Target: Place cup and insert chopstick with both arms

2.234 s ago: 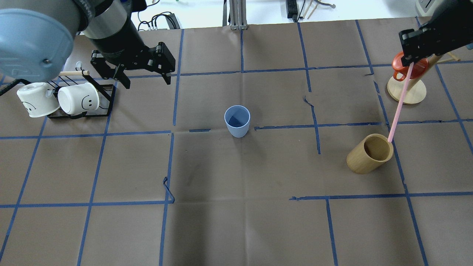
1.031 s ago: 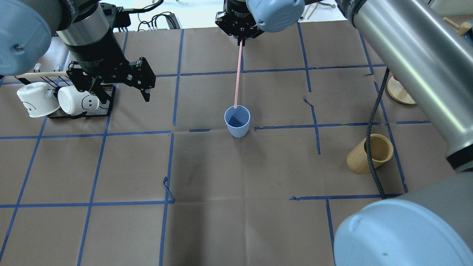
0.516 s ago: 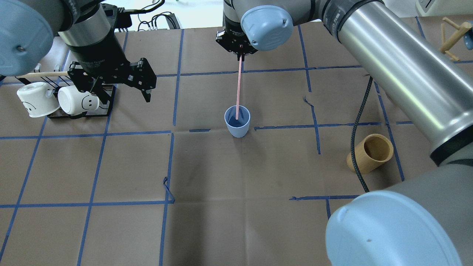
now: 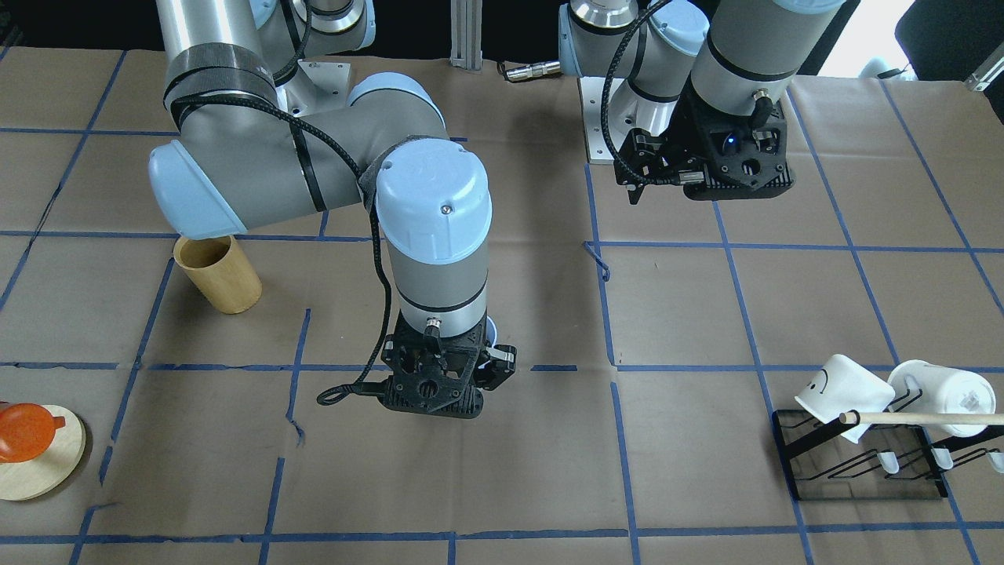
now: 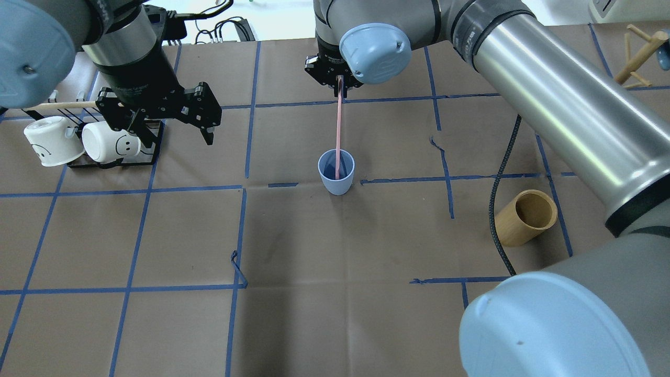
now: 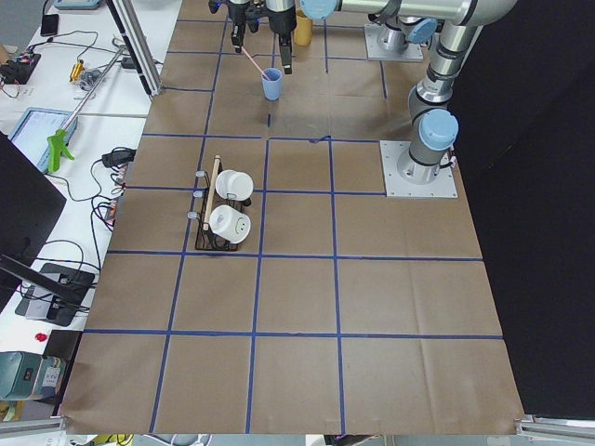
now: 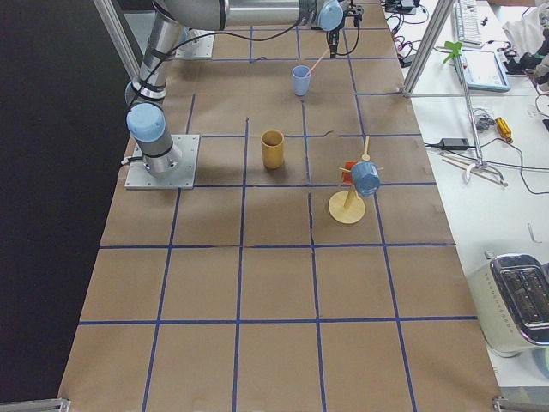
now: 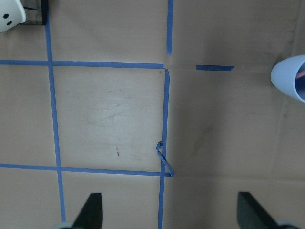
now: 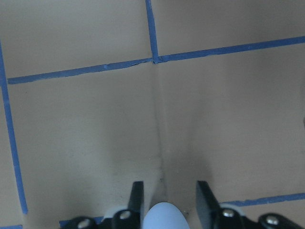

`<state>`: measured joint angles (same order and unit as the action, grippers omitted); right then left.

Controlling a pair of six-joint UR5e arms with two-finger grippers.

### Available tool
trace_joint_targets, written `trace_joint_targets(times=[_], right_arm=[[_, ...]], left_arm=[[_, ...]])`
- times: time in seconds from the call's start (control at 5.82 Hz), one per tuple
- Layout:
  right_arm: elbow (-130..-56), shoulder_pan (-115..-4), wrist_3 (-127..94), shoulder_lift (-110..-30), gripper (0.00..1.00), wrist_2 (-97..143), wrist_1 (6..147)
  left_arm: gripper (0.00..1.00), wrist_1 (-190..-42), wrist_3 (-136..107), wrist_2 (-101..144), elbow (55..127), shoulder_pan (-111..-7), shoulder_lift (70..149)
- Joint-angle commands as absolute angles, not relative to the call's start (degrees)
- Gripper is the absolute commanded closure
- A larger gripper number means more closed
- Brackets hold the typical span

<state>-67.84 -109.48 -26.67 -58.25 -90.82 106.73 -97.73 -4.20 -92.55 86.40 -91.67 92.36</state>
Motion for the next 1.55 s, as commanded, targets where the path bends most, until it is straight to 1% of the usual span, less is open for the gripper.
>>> trace_joint_targets(times=[0.0, 0.17, 0.34, 0.52, 0.69, 0.86, 1.38], right_arm=[[-67.4, -108.5, -25.8, -60.8, 0.0, -91.0, 104.6], [-68.4, -106.3, -19.4, -66.3, 0.0, -91.3, 98.4], [-69.2, -101.0, -15.3, -71.4, 0.0, -91.1, 91.0], [-73.7, -95.4, -6.7, -76.5, 0.0, -90.6, 88.3], [-79.8, -92.1, -3.9, -81.3, 0.0, -90.4, 89.2], [-84.5, -91.3, -3.7, -85.3, 0.0, -90.4, 89.6], [-85.4, -91.1, -2.2, -85.8, 0.0, -91.0, 90.4]], left_arm=[[0.01, -97.7, -4.2, -92.5, 86.4, -91.7, 92.4], [0.01, -97.7, -4.2, -92.5, 86.5, -91.7, 92.4], [0.01, -97.7, -4.2, -92.5, 86.6, -91.7, 92.4], [0.01, -97.7, -4.2, -92.5, 86.5, -91.7, 92.4], [0.01, -97.7, -4.1, -92.5, 86.6, -91.7, 92.5], [0.01, -97.6, -4.2, -92.5, 86.5, -91.8, 92.5], [0.01, -97.5, -4.2, -92.5, 86.3, -91.8, 92.5]])
